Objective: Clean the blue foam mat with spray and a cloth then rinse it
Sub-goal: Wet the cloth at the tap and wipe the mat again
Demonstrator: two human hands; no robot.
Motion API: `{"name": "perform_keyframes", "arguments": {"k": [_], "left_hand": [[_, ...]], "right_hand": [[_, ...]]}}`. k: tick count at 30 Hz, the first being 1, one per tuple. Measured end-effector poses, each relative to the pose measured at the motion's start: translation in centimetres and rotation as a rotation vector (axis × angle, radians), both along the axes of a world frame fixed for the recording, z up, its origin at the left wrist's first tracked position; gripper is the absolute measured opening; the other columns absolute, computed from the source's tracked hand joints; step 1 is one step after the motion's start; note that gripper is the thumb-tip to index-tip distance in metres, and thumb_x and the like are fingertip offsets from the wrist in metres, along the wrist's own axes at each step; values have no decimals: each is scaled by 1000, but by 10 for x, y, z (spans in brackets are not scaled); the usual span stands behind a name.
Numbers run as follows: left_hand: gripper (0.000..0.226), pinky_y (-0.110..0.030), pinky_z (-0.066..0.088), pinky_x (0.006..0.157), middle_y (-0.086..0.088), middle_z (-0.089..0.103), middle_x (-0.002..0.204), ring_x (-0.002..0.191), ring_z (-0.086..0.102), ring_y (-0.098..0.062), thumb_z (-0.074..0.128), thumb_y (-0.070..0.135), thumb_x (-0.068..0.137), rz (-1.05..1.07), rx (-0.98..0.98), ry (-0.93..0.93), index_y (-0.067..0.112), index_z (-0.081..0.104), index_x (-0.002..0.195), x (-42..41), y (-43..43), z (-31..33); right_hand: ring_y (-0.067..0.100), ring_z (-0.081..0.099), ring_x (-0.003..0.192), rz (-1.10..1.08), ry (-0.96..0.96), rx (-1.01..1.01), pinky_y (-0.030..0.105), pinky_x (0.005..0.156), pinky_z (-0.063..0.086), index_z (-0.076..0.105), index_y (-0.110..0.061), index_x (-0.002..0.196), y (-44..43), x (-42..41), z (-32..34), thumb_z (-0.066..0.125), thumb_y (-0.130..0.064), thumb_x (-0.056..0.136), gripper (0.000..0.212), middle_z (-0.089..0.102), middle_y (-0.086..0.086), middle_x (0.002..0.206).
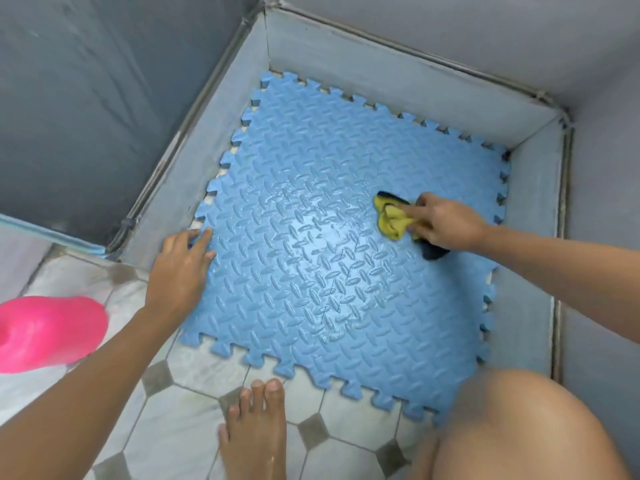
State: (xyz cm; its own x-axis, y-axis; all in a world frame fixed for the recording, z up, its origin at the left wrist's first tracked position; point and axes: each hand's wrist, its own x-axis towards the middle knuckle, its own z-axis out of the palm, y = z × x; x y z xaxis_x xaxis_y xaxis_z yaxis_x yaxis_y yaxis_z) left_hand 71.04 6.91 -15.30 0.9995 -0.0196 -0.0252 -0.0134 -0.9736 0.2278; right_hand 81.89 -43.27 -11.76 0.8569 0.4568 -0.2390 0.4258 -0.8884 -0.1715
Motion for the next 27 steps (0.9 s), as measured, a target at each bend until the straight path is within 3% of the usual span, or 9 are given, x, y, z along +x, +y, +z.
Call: {"name": "perform_keyframes", "arguments": {"k": [3, 6, 8, 11, 14, 18, 20, 25, 27], "left_hand": [[45, -58, 52, 93, -23, 60, 131, 122, 51, -44, 65, 17, 101, 33, -22, 24, 3, 60, 143, 0, -1, 4], [44, -59, 51, 97, -23, 60, 132, 124, 50, -44, 63, 18, 102, 46, -39, 16, 3, 60, 143, 0, -3, 6], [44, -58, 51, 97, -22, 60, 132, 124, 50, -44, 63, 20, 102, 53, -45, 7, 3, 61, 142, -1, -5, 6], [44, -57, 50, 96, -20, 61, 129, 122, 51, -43, 65, 27, 101, 79, -59, -26, 4, 64, 139, -4, -8, 7], [43, -59, 49, 94, -22, 62, 125, 117, 52, -44, 66, 29, 101, 101, -42, -68, 3, 65, 135, -5, -13, 5], [41, -59, 46, 88, -24, 60, 120, 110, 52, -45, 67, 29, 100, 131, 12, -123, 2, 65, 130, -4, -22, -1], [40, -58, 45, 86, -25, 59, 118, 108, 52, -45, 67, 30, 100, 149, 35, -139, 2, 65, 129, -4, -25, -4], [41, -57, 41, 84, -30, 57, 115, 106, 51, -45, 63, 36, 102, 222, 40, -164, 0, 63, 121, -1, -36, -6], [48, -57, 39, 85, -31, 56, 114, 106, 51, -46, 57, 44, 102, 265, 53, -147, -1, 60, 119, 4, -46, -7]], "right_hand": [[44, 58, 106, -568, -58, 3, 44, 89, 48, 51, -27, 143, 0, 45, -7, 54, -40, 97, 49, 50, 19, 120], [45, 59, 101, -719, -124, 140, 45, 88, 48, 52, -25, 141, 68, 39, -16, 50, -36, 96, 46, 50, 21, 127], [37, 61, 91, -520, -172, 245, 41, 80, 52, 54, -31, 140, 122, 4, -17, 53, -37, 95, 45, 54, 13, 124], [16, 54, 77, 96, -67, 341, 32, 64, 53, 56, -33, 137, 173, -71, -5, 63, -35, 92, 45, 56, -1, 103], [18, 56, 82, 651, 90, 269, 29, 51, 47, 58, -27, 136, 158, -120, -2, 62, -33, 92, 45, 56, 3, 102], [22, 54, 96, 883, 196, 83, 34, 59, 51, 50, -30, 140, 65, -95, -4, 49, -44, 100, 43, 49, 5, 114], [23, 53, 103, 716, 142, -12, 35, 71, 52, 46, -30, 140, 12, -60, -2, 43, -49, 100, 45, 45, 4, 119], [39, 57, 98, -236, -89, -68, 44, 72, 50, 50, -16, 128, -33, -23, 0, 56, -42, 95, 43, 49, 13, 112], [39, 58, 94, -257, -101, -40, 40, 70, 47, 53, -12, 122, -9, -44, -3, 58, -39, 95, 38, 50, 14, 110]]}}
